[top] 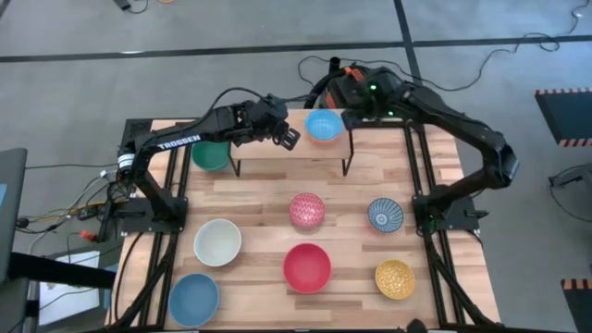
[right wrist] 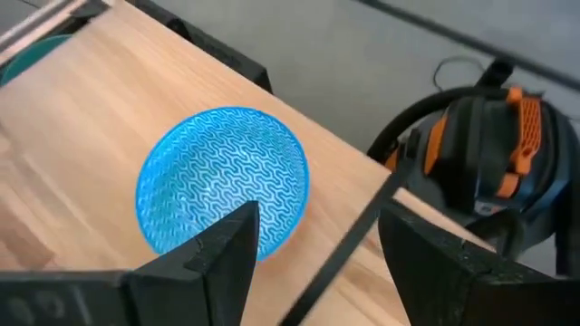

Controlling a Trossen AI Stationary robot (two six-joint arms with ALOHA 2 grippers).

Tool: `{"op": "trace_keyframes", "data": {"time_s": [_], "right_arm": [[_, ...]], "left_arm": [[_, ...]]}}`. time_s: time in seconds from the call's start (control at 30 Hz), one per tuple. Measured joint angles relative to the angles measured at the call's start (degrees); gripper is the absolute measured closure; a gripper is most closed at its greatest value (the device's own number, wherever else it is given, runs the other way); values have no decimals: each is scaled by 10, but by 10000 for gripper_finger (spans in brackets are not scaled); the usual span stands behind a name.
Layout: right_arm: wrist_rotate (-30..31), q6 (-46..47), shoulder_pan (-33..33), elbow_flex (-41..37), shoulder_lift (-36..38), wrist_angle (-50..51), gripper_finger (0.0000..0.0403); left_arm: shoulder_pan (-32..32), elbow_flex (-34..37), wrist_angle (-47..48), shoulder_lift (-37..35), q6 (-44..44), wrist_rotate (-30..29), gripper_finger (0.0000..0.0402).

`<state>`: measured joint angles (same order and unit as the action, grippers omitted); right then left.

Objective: Place and stack bowls onto a shelf
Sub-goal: Stack the dark blue patterned bowl on top of the blue patterned bowl on the shelf

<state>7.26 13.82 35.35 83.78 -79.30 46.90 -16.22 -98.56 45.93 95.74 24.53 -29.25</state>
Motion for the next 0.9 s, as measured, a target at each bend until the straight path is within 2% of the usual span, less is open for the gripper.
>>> {"op": "trace_keyframes", "data": {"time_s": [0.2, 0.4, 0.5, 0.63, 0.8, 0.9], "right_arm": [[-36, 44, -12, -61, 85, 38, 148], [-42, 170, -79, -157, 181, 43, 148], [-27, 262, -136, -201, 209, 44, 148], [34, 385, -240, -247, 219, 49, 148], [108, 533, -373, -284, 217, 55, 148], [126, 587, -437, -290, 206, 54, 149]], "left_arm": [[46, 0, 16, -2, 6, -40, 297], [75, 0, 38, -2, -7, -45, 297], [97, 0, 67, -2, 2, -56, 297], [145, 0, 119, -13, 29, -74, 297], [222, 12, 141, -29, 53, -138, 297], [238, 25, 138, -31, 46, -124, 297]]}}
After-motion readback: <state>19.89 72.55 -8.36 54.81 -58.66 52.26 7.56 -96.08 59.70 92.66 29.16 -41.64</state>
